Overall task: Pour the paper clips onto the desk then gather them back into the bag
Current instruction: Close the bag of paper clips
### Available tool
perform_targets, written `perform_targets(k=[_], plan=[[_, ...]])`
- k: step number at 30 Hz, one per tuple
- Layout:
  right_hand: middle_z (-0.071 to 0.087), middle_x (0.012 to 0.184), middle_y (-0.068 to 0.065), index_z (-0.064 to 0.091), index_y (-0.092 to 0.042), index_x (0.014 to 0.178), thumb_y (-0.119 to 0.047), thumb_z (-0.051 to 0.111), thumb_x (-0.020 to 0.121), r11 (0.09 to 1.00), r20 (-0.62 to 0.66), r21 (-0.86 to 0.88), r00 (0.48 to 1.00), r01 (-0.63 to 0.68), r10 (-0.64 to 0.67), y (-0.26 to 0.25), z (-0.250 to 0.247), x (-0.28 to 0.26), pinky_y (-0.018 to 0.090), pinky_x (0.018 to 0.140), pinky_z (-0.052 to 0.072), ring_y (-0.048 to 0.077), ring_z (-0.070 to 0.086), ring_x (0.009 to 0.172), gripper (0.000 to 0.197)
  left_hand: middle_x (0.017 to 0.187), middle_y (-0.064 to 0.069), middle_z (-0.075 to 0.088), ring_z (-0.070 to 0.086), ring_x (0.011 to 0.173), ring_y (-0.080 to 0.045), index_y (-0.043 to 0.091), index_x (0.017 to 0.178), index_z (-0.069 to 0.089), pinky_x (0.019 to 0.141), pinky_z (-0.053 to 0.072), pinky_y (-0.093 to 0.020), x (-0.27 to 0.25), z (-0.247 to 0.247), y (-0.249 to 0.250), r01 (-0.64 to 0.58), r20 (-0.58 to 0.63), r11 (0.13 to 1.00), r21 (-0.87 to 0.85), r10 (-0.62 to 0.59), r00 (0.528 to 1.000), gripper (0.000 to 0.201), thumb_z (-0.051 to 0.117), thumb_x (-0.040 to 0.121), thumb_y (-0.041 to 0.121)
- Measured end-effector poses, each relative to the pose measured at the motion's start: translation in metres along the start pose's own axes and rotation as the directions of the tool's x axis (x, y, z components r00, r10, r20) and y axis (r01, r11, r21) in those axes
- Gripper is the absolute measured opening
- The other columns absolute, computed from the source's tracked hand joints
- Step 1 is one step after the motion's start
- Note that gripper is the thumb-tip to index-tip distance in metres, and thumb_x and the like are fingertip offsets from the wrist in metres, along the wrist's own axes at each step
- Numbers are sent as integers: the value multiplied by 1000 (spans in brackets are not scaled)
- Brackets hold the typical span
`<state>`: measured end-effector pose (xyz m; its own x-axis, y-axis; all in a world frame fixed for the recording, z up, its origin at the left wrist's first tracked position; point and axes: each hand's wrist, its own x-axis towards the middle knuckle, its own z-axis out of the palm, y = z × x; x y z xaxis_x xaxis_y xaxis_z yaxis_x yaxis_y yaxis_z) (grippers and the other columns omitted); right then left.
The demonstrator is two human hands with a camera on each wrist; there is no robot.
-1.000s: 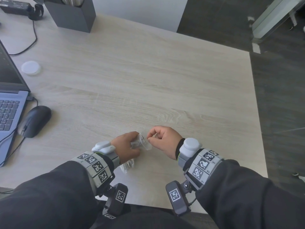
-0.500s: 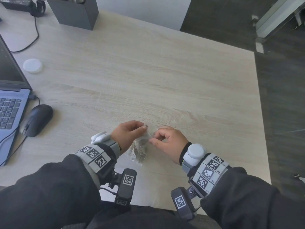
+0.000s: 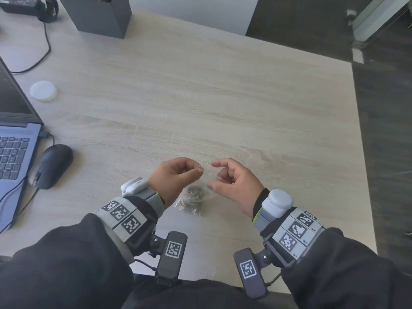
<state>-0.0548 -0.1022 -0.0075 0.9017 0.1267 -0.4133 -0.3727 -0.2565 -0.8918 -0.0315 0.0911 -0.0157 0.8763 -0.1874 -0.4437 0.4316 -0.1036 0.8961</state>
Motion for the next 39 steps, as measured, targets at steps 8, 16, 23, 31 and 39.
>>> perform_targets(k=[8, 16, 23, 31, 39], plan=[[59, 71, 3, 69, -13, 80, -12, 72, 84, 997, -80, 74, 997, 24, -18, -15, 3, 10, 26, 65, 46, 13, 52, 66, 5, 81, -12, 67, 58, 77, -22, 21, 76, 75, 78, 48, -40, 6, 7, 13, -5, -13, 1000, 2, 5, 1000, 10, 74, 74, 30], [58, 71, 5, 68, -14, 78, -11, 69, 85, 996, -69, 86, 997, -19, 25, -15, 0, 22, 24, 62, 44, 13, 50, 65, 8, 81, -12, 71, 62, 74, -18, 18, 78, 74, 76, 52, -37, 13, 12, 17, 10, -31, 1000, 10, -10, 999, 13, 73, 75, 30], [54, 66, 0, 64, -19, 72, -11, 69, 86, 998, -83, 51, 996, 22, -18, -11, -6, 27, 27, 61, 42, 12, 47, 62, 17, 88, -16, 75, 65, 77, -17, 21, 77, 74, 83, 55, -42, 21, 17, 17, 23, -13, 997, 70, -22, 1000, 8, 78, 79, 28], [58, 69, 5, 66, -20, 72, -13, 68, 85, 998, -91, 60, 995, -32, 38, 0, -20, 29, 27, 63, 46, 13, 52, 63, 15, 77, -3, 70, 61, 74, -15, 22, 74, 73, 79, 50, -34, 30, 25, 20, 38, -29, 994, 105, -35, 999, 15, 74, 87, 15], [57, 67, 0, 64, -19, 72, -15, 66, 89, 997, -110, 23, 991, -78, 80, 13, -39, 27, 18, 55, 42, 9, 49, 57, 17, 85, -13, 74, 64, 79, -18, 23, 74, 76, 92, 54, -48, 38, 31, 21, 54, -63, 994, 91, -48, 997, 9, 78, 75, 32]])
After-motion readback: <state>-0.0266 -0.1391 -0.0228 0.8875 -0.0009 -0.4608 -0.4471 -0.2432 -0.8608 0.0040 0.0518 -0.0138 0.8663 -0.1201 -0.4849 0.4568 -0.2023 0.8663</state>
